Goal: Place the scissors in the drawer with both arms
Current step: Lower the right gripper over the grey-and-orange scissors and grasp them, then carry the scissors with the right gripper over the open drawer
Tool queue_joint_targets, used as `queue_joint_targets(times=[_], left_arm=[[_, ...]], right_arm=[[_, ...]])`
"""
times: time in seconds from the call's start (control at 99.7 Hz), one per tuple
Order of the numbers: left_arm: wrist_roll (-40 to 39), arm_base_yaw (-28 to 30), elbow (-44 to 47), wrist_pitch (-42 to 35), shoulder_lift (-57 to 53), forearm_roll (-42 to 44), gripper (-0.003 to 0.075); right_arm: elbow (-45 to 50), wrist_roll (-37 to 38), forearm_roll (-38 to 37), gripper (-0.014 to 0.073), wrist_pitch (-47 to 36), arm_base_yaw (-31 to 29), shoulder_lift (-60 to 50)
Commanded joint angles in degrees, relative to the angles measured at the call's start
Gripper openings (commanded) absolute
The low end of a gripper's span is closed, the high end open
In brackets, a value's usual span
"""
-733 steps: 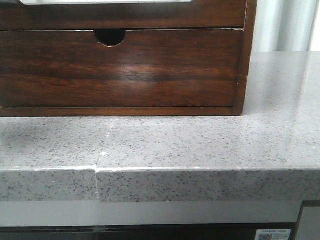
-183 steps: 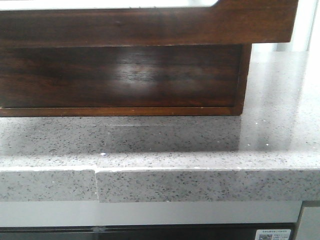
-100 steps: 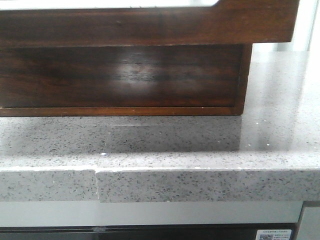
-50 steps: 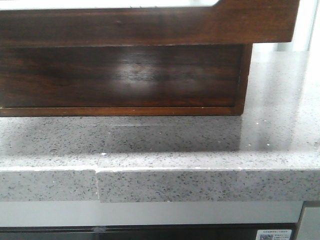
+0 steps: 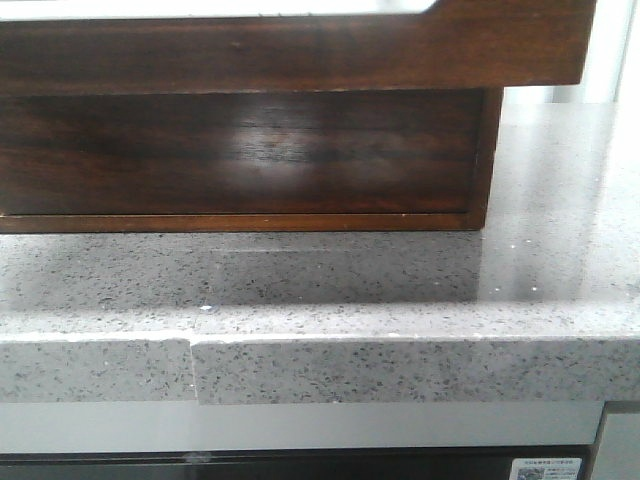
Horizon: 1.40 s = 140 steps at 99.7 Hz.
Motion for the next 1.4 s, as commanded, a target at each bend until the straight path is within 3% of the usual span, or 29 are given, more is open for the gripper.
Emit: queue_joint_targets(times=[0.0,0.301,0.682,0.823,1.124,1.395], left_arm=[[-0.84,-0.26,-1.31,-4.48,0.60,-1.35,0.0347],[-0.84,-0.26,-1.31,-4.73,0.60,-1.35,0.0347],[-0.84,-0.26,-1.31,-4.73,0.60,-1.35,0.0347],[-0.84,-0.26,-1.31,-4.73,0.60,-1.35,0.0347],[-0.84,-0.26,-1.31,-4.73,0.60,-1.35,0.0347],[-0.84,-0.26,-1.31,-4.73,0.60,-1.35,0.0347]], right_arm=[[-1.56,-0.76,-0.47,0.0009,0.80,-0.11,-3.04],[-1.68,-3.33,4.45,0.0009,-0.95,-0.01,-14.67],[-1.68,-21.41,22.52,0.0009,-9.63,2.12,-38.79],[-1.79,-27.71,25.39,0.0009,-11.81,9.10,-43.58],[-3.43,-45.05,25.86,0.0009,-13.34,31.22,-42.35],[-7.22,-47.02,18.42,0.0009,-13.58,43.39,-34.01]])
